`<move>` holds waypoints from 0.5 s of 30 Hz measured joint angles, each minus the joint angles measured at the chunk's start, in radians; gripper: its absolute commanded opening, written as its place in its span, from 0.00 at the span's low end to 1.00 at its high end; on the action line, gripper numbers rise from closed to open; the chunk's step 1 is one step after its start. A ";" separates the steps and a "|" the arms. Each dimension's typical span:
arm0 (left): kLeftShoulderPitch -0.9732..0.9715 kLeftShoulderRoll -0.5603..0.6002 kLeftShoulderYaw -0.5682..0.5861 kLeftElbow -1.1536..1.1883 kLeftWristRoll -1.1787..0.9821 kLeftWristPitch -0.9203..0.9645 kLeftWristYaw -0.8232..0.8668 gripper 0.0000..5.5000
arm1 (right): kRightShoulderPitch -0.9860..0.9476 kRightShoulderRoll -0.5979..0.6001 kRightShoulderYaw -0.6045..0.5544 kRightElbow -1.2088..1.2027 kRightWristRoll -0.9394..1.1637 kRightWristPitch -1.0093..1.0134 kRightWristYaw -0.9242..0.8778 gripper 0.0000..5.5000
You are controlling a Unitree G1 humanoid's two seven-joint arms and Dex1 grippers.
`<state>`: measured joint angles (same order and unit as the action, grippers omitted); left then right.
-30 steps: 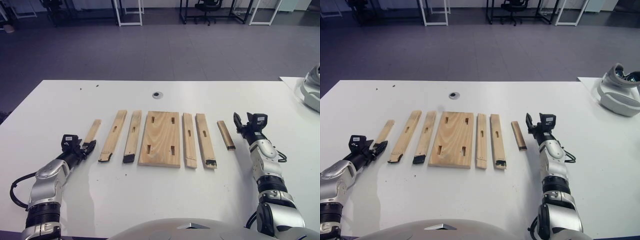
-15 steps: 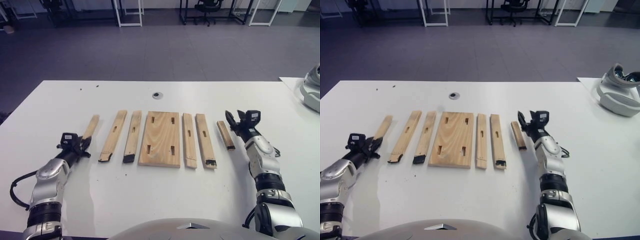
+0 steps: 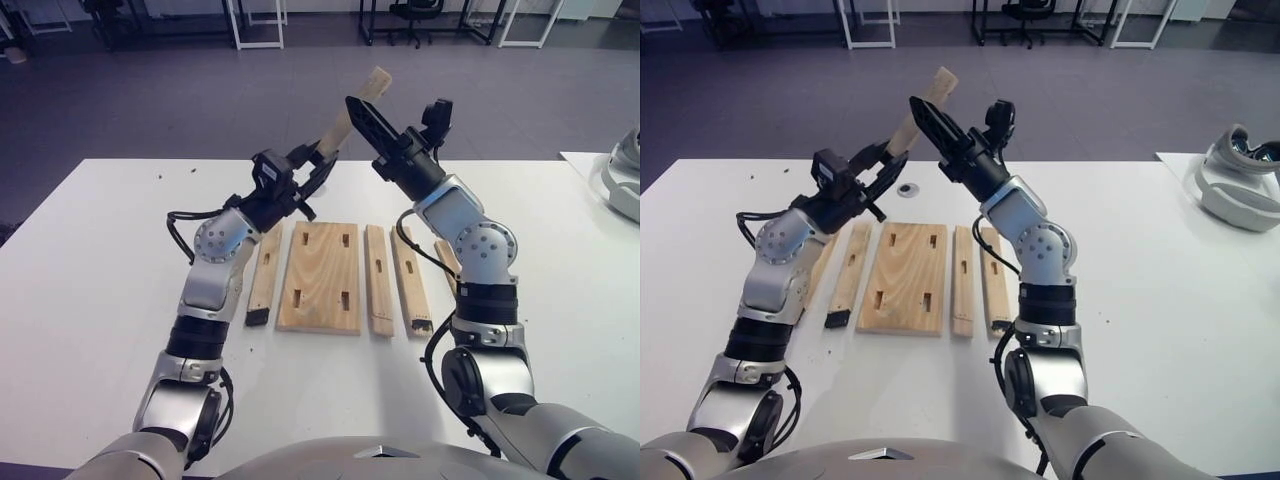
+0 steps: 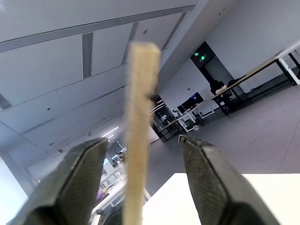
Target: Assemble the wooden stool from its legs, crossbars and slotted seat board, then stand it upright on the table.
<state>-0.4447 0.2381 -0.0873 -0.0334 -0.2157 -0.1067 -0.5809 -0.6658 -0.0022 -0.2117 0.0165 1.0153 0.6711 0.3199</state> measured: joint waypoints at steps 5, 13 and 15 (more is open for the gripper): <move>0.014 0.023 -0.023 -0.002 0.043 -0.035 -0.012 0.23 | 0.000 0.005 -0.030 -0.019 0.042 0.019 -0.031 0.34; 0.030 0.047 -0.028 -0.007 0.069 -0.074 -0.024 0.23 | 0.000 -0.012 -0.036 -0.065 0.051 0.054 -0.068 0.08; 0.031 0.051 -0.029 -0.008 0.070 -0.074 -0.029 0.23 | 0.006 -0.013 -0.036 -0.072 0.066 0.061 -0.068 0.07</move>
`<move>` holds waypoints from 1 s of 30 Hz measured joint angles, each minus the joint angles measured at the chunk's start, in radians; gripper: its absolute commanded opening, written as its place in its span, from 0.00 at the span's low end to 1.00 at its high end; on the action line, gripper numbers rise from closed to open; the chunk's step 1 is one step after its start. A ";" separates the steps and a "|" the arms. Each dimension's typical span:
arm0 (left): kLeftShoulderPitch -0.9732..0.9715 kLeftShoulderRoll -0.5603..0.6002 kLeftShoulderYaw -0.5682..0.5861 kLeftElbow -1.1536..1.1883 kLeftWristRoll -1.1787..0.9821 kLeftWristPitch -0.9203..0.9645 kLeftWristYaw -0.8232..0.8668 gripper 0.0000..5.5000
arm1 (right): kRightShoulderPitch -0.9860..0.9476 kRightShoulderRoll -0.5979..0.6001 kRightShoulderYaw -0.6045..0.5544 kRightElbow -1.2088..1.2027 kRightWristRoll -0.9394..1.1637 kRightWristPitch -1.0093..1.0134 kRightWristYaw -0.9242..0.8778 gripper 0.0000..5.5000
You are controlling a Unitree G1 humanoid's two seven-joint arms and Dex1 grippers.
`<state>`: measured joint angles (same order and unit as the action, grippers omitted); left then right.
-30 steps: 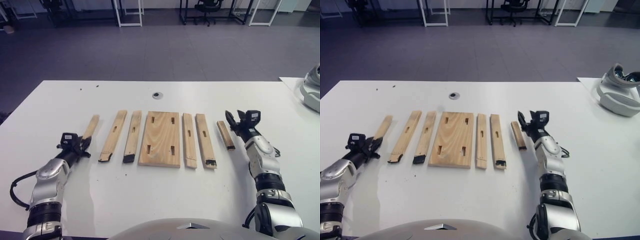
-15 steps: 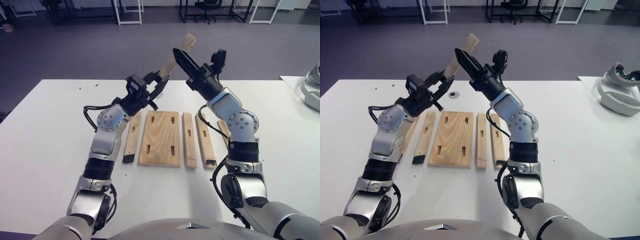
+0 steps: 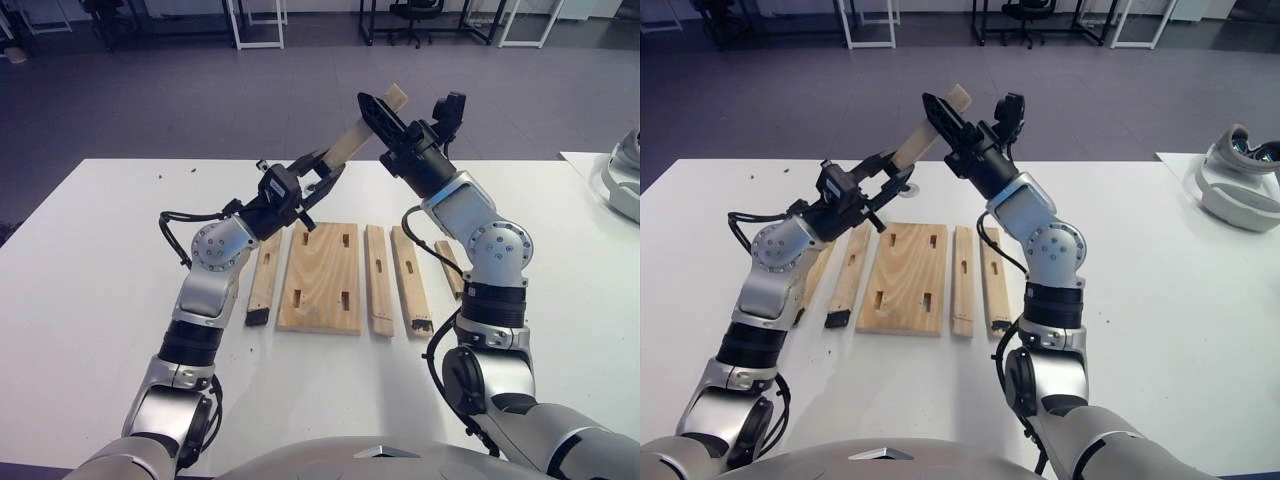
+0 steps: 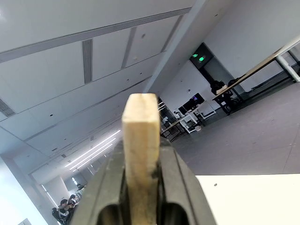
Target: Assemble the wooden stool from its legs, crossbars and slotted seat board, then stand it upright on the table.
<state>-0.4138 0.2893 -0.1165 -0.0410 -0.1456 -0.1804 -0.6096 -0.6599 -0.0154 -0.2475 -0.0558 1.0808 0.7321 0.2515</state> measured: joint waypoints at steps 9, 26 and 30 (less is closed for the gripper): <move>0.137 0.077 -0.039 0.001 0.100 0.022 -0.004 0.47 | 0.395 -0.039 0.023 -0.071 -0.216 -0.124 -0.001 0.07; 0.201 0.071 0.171 -0.002 0.028 0.081 0.156 0.58 | 0.513 0.028 0.032 -0.001 -0.381 -0.282 -0.043 0.07; 0.201 0.070 0.171 -0.001 0.029 0.081 0.156 0.58 | 0.509 0.029 0.032 0.038 -0.413 -0.311 -0.042 0.07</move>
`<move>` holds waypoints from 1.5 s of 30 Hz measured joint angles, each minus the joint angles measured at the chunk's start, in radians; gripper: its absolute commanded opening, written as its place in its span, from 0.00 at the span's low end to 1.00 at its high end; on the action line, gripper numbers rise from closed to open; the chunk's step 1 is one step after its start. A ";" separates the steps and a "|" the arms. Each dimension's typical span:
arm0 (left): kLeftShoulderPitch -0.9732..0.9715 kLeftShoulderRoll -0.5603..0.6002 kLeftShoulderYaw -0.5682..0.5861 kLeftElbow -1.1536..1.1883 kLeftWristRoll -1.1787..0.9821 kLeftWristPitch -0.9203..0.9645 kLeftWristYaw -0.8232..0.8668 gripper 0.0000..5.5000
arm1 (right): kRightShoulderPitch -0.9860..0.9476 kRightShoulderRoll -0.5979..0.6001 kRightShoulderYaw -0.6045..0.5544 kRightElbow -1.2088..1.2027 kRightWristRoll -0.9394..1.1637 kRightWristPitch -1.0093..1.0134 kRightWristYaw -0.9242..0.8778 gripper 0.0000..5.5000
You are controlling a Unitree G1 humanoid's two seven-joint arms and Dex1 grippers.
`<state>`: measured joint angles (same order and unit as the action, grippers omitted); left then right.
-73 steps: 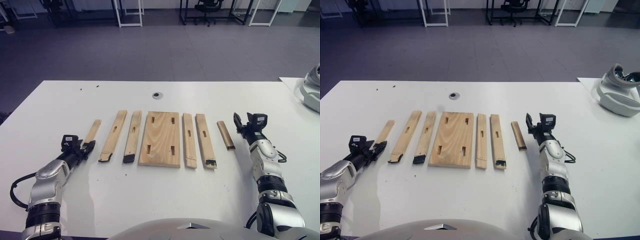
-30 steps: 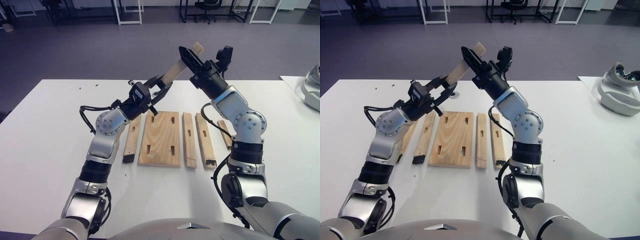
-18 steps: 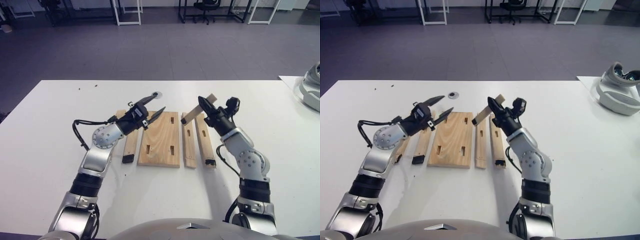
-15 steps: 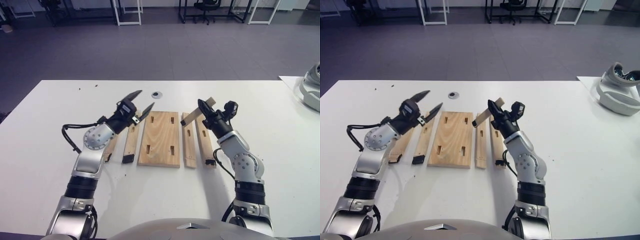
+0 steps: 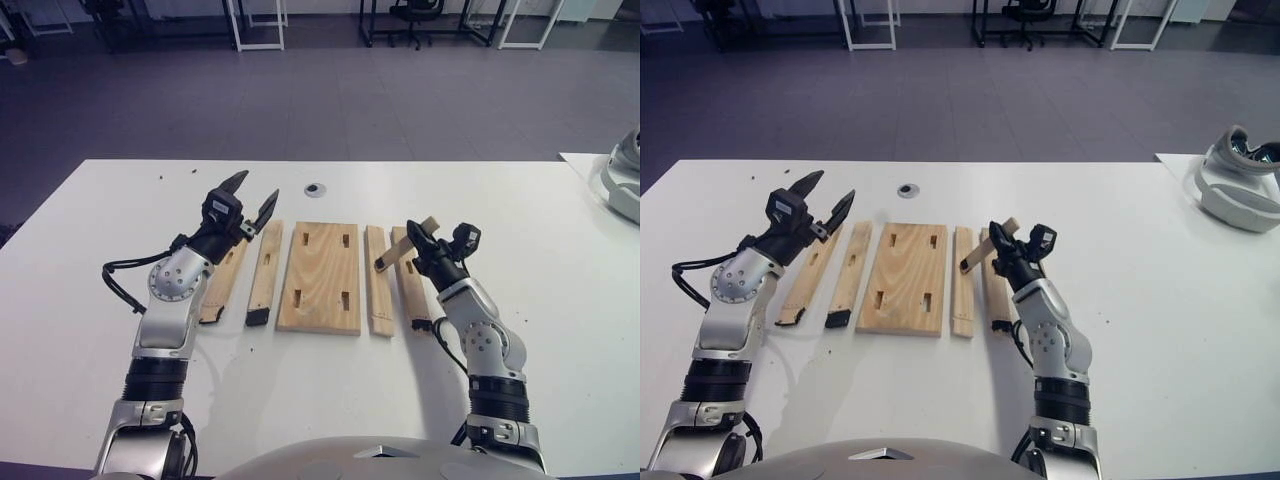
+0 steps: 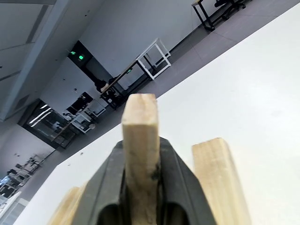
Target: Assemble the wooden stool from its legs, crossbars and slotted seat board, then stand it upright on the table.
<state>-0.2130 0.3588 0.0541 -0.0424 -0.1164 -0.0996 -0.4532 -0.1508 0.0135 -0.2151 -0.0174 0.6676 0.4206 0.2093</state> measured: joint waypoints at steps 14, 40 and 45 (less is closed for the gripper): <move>0.007 0.000 0.000 0.000 0.007 0.001 0.019 0.58 | 0.002 -0.123 0.188 -0.017 -0.322 -0.150 0.023 0.07; 0.034 0.000 -0.003 0.004 0.040 -0.003 0.039 0.58 | 0.045 -0.242 0.259 0.003 -0.396 -0.108 0.194 0.47; 0.042 -0.001 -0.001 0.004 0.043 -0.006 0.048 0.58 | 0.113 -0.327 0.257 -0.166 -0.380 0.165 0.198 0.62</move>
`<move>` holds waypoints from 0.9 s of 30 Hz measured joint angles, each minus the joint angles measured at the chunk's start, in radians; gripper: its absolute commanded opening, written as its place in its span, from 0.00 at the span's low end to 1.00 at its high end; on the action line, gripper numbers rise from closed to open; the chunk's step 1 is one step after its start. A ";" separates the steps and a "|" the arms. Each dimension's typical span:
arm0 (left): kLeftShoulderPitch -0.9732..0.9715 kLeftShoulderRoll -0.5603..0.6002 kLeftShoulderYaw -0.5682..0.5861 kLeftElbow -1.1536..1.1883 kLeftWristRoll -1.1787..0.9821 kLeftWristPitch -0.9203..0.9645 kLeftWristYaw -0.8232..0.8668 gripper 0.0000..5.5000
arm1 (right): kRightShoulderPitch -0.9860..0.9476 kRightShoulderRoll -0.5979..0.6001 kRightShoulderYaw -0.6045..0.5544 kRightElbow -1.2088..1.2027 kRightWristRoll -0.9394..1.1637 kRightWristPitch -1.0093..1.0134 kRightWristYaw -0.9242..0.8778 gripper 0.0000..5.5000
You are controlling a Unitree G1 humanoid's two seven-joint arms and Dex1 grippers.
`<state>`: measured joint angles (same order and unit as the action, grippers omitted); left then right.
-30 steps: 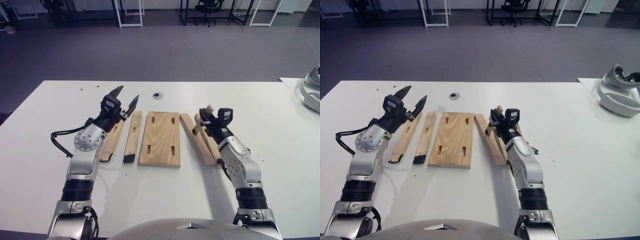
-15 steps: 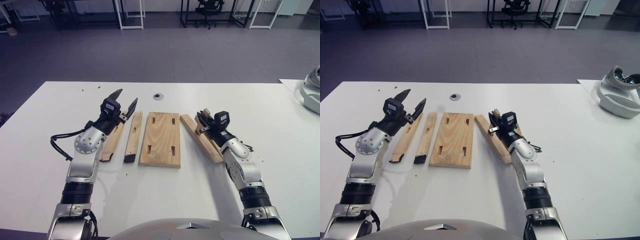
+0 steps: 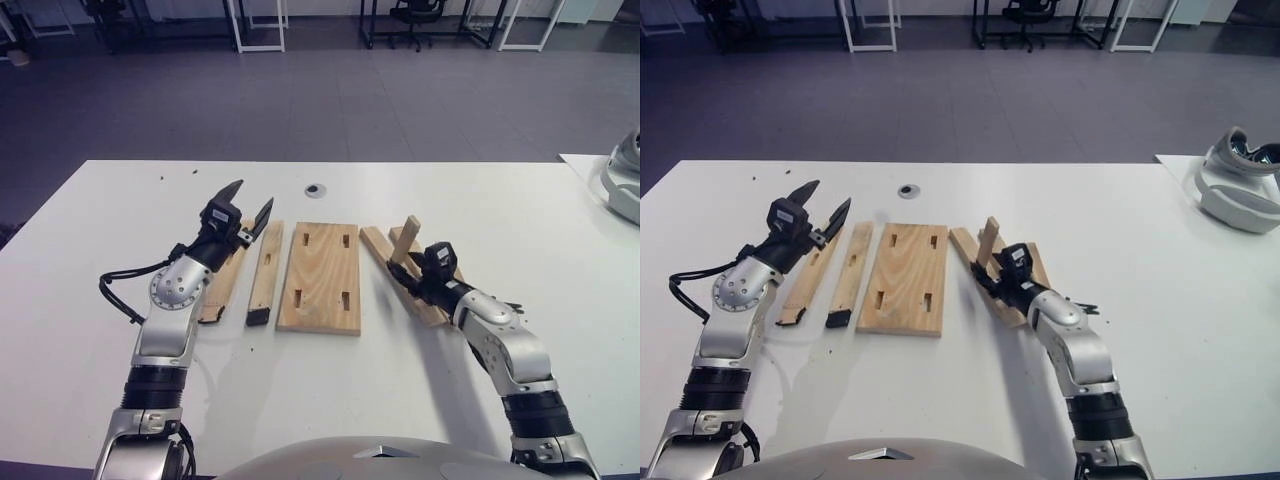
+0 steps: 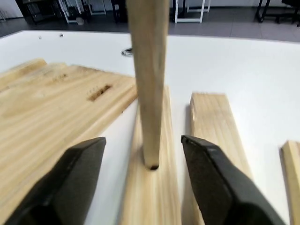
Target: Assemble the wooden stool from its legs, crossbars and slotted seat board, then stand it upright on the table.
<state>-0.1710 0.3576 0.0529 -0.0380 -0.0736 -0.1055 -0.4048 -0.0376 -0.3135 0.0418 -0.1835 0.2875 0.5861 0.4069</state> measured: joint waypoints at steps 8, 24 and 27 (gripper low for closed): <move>0.001 -0.004 -0.008 0.015 0.003 -0.010 0.004 0.58 | 0.040 -0.054 0.009 -0.111 0.009 0.182 -0.001 0.62; 0.014 -0.005 -0.009 0.000 0.006 -0.009 0.031 0.58 | -0.041 -0.105 0.109 -0.109 -0.087 0.243 0.021 0.48; 0.014 -0.005 -0.010 0.000 0.006 -0.009 0.031 0.58 | -0.046 -0.098 0.097 -0.092 -0.080 0.248 0.021 0.39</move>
<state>-0.1574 0.3524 0.0434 -0.0375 -0.0672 -0.1141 -0.3740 -0.0836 -0.4120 0.1386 -0.2750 0.2078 0.8345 0.4281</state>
